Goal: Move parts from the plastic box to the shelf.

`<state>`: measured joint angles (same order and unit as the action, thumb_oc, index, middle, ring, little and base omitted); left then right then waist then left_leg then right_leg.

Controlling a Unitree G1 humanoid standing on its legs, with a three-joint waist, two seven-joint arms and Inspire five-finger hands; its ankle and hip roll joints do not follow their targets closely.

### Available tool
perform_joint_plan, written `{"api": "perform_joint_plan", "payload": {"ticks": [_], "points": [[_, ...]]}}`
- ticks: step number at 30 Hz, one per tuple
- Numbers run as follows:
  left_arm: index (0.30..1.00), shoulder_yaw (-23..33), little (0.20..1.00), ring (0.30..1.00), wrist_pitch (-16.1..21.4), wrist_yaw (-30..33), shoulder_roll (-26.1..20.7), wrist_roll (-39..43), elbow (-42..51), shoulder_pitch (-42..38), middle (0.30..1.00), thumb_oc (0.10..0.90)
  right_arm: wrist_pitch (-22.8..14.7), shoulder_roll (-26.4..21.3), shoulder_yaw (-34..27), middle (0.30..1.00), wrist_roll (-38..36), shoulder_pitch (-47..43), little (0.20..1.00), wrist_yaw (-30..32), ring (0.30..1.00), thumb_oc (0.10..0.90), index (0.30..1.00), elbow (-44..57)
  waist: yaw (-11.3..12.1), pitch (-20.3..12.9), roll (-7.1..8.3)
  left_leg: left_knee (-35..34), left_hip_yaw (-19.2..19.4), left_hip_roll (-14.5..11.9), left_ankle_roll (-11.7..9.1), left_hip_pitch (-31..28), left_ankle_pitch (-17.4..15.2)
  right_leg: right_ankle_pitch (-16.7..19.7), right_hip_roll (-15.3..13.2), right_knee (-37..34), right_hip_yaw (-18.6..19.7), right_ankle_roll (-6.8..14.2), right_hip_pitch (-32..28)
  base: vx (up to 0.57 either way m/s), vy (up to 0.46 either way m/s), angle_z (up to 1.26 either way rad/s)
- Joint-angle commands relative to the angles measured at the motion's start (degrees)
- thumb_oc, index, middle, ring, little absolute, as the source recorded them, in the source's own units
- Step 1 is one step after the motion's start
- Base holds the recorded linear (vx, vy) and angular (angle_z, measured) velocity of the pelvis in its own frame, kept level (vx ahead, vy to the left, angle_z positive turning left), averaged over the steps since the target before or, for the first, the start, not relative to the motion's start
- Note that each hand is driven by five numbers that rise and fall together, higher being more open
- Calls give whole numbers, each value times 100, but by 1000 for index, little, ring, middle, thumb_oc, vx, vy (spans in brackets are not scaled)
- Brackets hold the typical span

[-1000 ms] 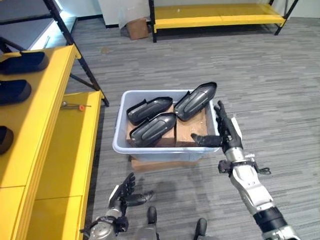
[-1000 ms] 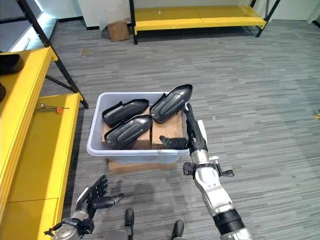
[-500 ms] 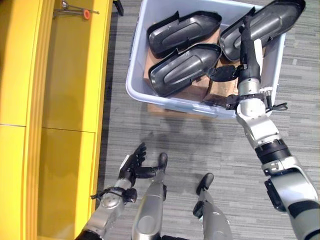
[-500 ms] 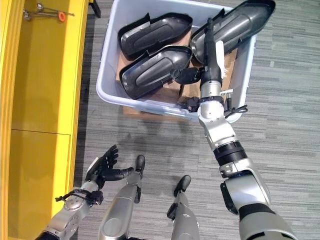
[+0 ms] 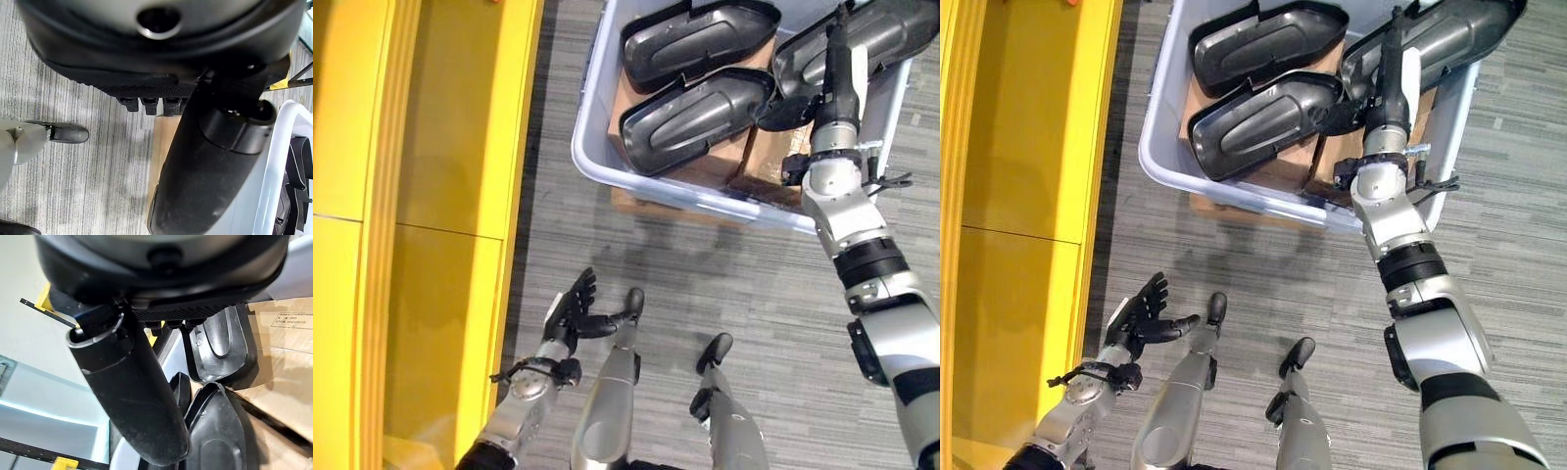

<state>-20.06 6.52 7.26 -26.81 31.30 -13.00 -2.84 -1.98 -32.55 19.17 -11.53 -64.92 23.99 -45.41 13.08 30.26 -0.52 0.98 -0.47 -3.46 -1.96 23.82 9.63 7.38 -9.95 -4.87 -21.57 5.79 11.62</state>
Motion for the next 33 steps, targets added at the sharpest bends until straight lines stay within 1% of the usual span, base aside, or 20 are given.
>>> {"api": "perform_joint_plan", "payload": {"ticks": [1, 3, 4, 6, 8, 13, 15, 16, 17, 18, 19, 22, 24, 27, 28, 33], "points": [[1000, -111, 1000, 1000, 462, 23, -299, 122, 472, 166, 1000, 900, -500, -729, 299, 1000, -423, -988, 1000, 96, 1000, 900, 1000, -328, 92, -290, 56, 434, -357, -143, -98, 207, -578, -729, -690, 651, -81, 428, -326, 37, -6, 1], [1000, -128, 1000, 1000, 467, 22, -303, 133, 471, 153, 1000, 900, -500, -738, 309, 1000, -531, -1025, 1000, 52, 1000, 900, 1000, -514, 103, -283, 48, 428, -360, -140, -98, 213, -577, -733, -686, 648, -81, 427, -325, 0, 0, 0], [1000, -158, 1000, 1000, 472, 17, -312, 161, 448, 137, 1000, 900, -503, -775, 402, 1000, -710, -1135, 1000, -90, 1000, 900, 1000, -827, 130, -265, 31, 411, -373, -131, -100, 240, -566, -735, -680, 638, -86, 429, -310, 39, -25, -1], [1000, -168, 1000, 1000, 483, -24, -341, 178, 484, 132, 1000, 900, -475, -903, 633, 1000, -811, -1370, 1000, -319, 1000, 900, 1000, -1338, 178, -245, -18, 438, -405, -105, -102, 333, -560, -753, -668, 649, -106, 430, -256, 37, -27, 1], [1000, -190, 1000, 1000, 499, -33, -351, 197, 511, 132, 1000, 900, -474, -988, 672, 1000, -976, -1514, 1000, -412, 1000, 900, 1000, -1698, 212, -226, -57, 472, -421, -80, -105, 387, -561, -764, -665, 656, -117, 429, -232, 16, -18, 5], [1000, -241, 1000, 1000, 497, -80, -352, 209, 484, 94, 1000, 900, -426, -1168, 608, 1000, -1328, -1592, 1000, -647, 1000, 900, 1000, -2378, 300, -226, -165, 455, -466, -35, -111, 463, -539, -785, -657, 610, -165, 441, -207, 11, -15, 9], [1000, -242, 1000, 1000, 502, -104, -332, 227, 463, 86, 1000, 900, -404, -1238, 560, 1000, -1502, -1607, 1000, -762, 1000, 900, 1000, -2507, 317, -236, -201, 447, -473, -11, -118, 479, -528, -800, -648, 590, -183, 440, -220, 42, -24, 1], [1000, -238, 1000, 1000, 500, -114, -316, 241, 439, 92, 1000, 900, -394, -1250, 505, 1000, -1615, -1588, 1000, -810, 1000, 900, 1000, -2570, 321, -258, -194, 430, -499, -23, -161, 413, -651, -907, -630, 579, -134, 472, -274, 8, -9, 3], [1000, -243, 1000, 1000, 501, -123, -320, 263, 420, 90, 1000, 900, -381, -1287, 499, 1000, -1677, -1583, 1000, -874, 1000, 900, 1000, -2641, 342, -236, -226, 449, -478, 1, -123, 474, -531, -813, -652, 579, -187, 446, -233, 1, -5, 5], [1000, -251, 1000, 1000, 504, -138, -322, 273, 418, 92, 1000, 900, -378, -1321, 543, 1000, -1677, -1574, 1000, -932, 1000, 900, 1000, -2663, 356, -236, -240, 456, -483, 9, -124, 479, -530, -821, -651, 576, -191, 447, -236, -3, -11, 3], [1000, -265, 1000, 1000, 505, -148, -325, 278, 422, 94, 1000, 900, -365, -1339, 613, 1000, -1655, -1572, 1000, -1010, 1000, 900, 1000, -2670, 364, -254, -226, 453, -503, -2, -167, 421, -658, -932, -632, 573, -144, 470, -294, 68, -59, 4], [1000, -267, 1000, 1000, 517, -186, -323, 310, 407, 83, 1000, 900, -325, -1426, 821, 1000, -1467, -1590, 1000, -1124, 1000, 900, 1000, -2650, 383, -254, -250, 450, -513, 15, -173, 424, -649, -931, -636, 553, -171, 476, -309, 19, -27, 2], [1000, -279, 1000, 1000, 535, -215, -306, 279, 420, 64, 1000, 900, -272, -1431, 1008, 1000, -1204, -1558, 1000, -1252, 1000, 900, 1000, -2667, 374, -246, -265, 418, -522, 8, -177, 414, -614, -926, -631, 542, -187, 480, -318, 0, 0, 0], [1000, -300, 1000, 1000, 540, -222, -284, 278, 425, 59, 1000, 900, -245, -1393, 1032, 1000, -1110, -1498, 1000, -1281, 1000, 900, 1000, -2717, 366, -241, -270, 424, -535, 15, -170, 409, -610, -929, -631, 551, -209, 478, -339, 0, 0, 0], [1000, -300, 1000, 1000, 538, -221, -271, 272, 417, 18, 1000, 900, -211, -1328, 1119, 1000, -884, -1391, 1000, -1318, 1000, 900, 1000, -2726, 362, -229, -254, 436, -548, 25, -168, 394, -613, -936, -618, 556, -216, 472, -369, 0, 0, 0], [1000, -279, 1000, 1000, 534, -207, -258, 240, 409, -12, 1000, 900, -163, -1271, 1160, 1000, -743, -1252, 1000, -1372, 1000, 900, 1000, -2700, 345, -226, -227, 435, -564, 16, -168, 369, -609, -935, -607, 549, -226, 471, -407, -20, 5, 1]]}}
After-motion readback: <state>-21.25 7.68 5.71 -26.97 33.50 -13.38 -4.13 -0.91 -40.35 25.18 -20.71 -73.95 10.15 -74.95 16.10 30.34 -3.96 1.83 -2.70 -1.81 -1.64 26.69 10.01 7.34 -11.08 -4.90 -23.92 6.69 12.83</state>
